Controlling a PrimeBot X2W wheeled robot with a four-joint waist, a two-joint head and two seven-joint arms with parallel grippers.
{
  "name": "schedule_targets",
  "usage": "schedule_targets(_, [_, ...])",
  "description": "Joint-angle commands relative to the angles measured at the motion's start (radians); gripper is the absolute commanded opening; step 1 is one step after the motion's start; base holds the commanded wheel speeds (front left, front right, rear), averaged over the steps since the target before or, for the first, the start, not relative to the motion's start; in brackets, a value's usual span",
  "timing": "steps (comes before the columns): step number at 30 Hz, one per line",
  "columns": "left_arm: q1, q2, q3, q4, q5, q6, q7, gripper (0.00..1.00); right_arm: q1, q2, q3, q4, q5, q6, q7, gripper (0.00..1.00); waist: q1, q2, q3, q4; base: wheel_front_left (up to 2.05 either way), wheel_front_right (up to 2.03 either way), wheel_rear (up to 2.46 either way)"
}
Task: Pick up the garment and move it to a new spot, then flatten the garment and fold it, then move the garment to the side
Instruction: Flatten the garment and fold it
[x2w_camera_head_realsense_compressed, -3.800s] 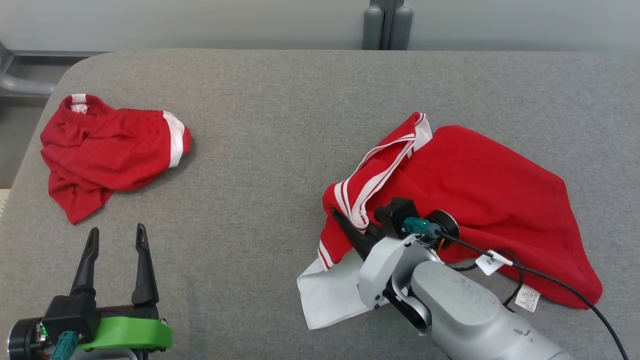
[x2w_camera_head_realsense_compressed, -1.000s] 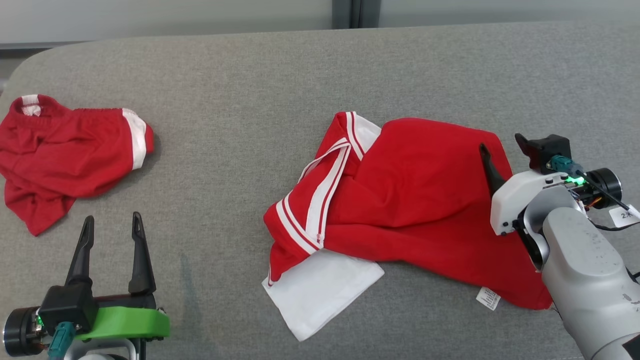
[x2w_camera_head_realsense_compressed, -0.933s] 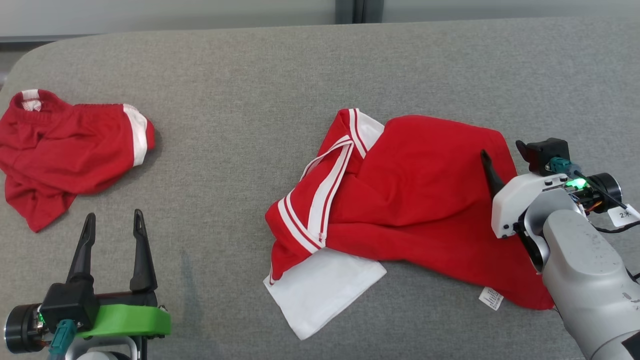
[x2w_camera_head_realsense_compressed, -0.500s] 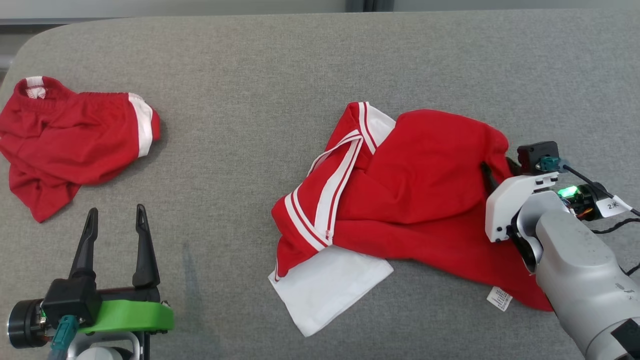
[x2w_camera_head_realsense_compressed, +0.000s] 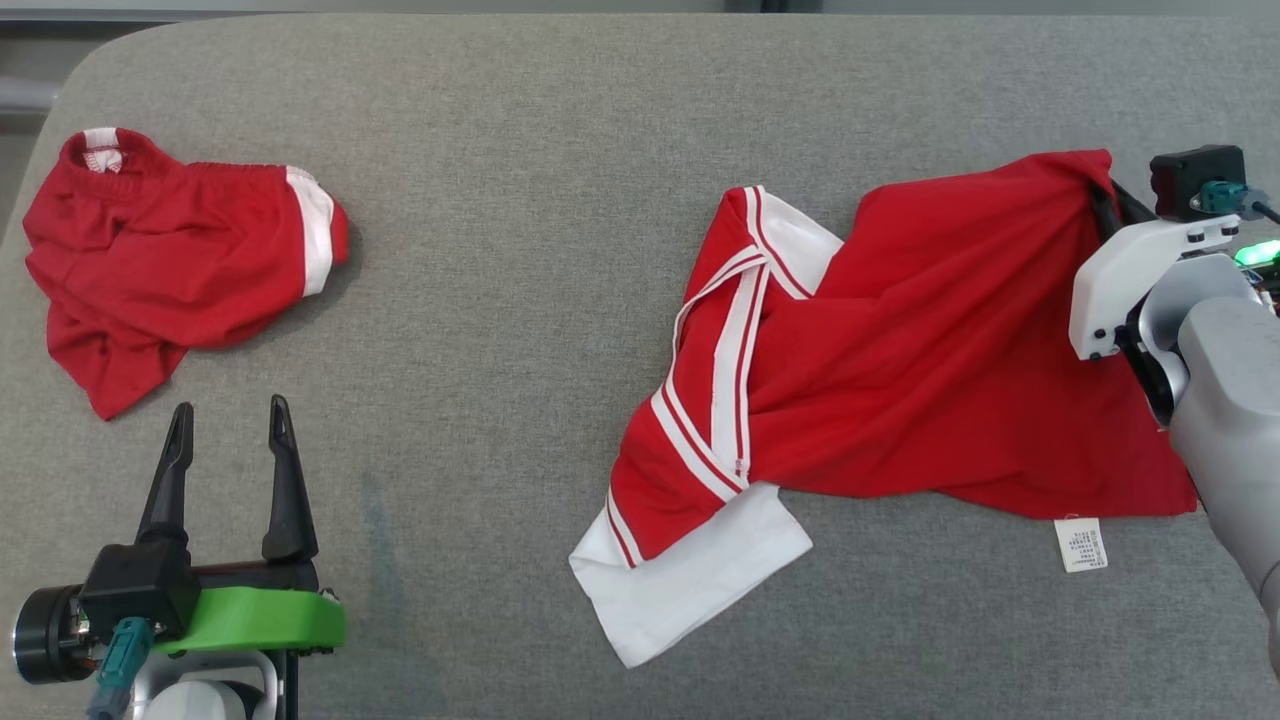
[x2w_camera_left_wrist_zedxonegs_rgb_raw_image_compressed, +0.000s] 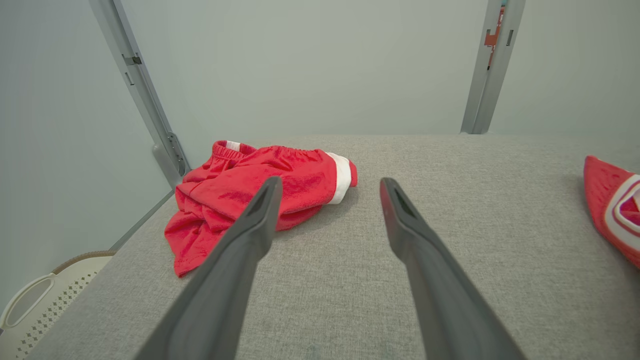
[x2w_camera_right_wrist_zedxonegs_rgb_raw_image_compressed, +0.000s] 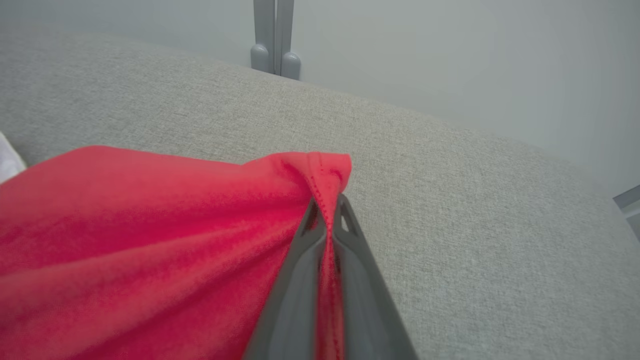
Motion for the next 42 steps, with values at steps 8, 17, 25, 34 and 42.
schedule_targets(8, [0.007, 0.002, 0.005, 0.004, -0.009, 0.003, 0.0, 1.0, -0.016, 0.018, -0.007, 0.041, 0.022, -0.001, -0.052, 1.0, 0.0, -0.0001, -0.015, -0.003, 0.0, 0.0, 0.0])
schedule_targets(17, [0.043, 0.002, 0.027, 0.001, 0.028, -0.005, 0.0, 1.0, 0.131, 0.016, -0.122, -0.218, 0.018, -0.001, -0.075, 1.0, 0.0, -0.0001, -0.08, -0.054, 0.0, 0.0, 0.0])
schedule_targets(25, [0.077, 0.002, 0.042, -0.001, 0.047, -0.007, 0.0, 1.0, 0.42, 0.094, -0.264, -0.596, -0.062, -0.001, -0.075, 1.0, 0.0, -0.0001, -0.131, -0.1, 0.0, 0.0, 0.0])
schedule_targets(34, [0.107, 0.002, 0.048, 0.008, 0.069, -0.006, 0.0, 1.0, 0.665, 0.213, -0.317, -0.87, -0.137, -0.001, -0.075, 1.0, 0.0, -0.0001, -0.168, -0.133, 0.0, 0.0, 0.0])
schedule_targets(42, [0.116, 0.002, 0.042, 0.019, 0.078, 0.006, 0.0, 1.0, 0.807, 0.264, -0.332, -0.981, -0.173, -0.001, -0.076, 1.0, 0.0, -0.0001, -0.193, -0.131, 0.0, 0.0, 0.0])
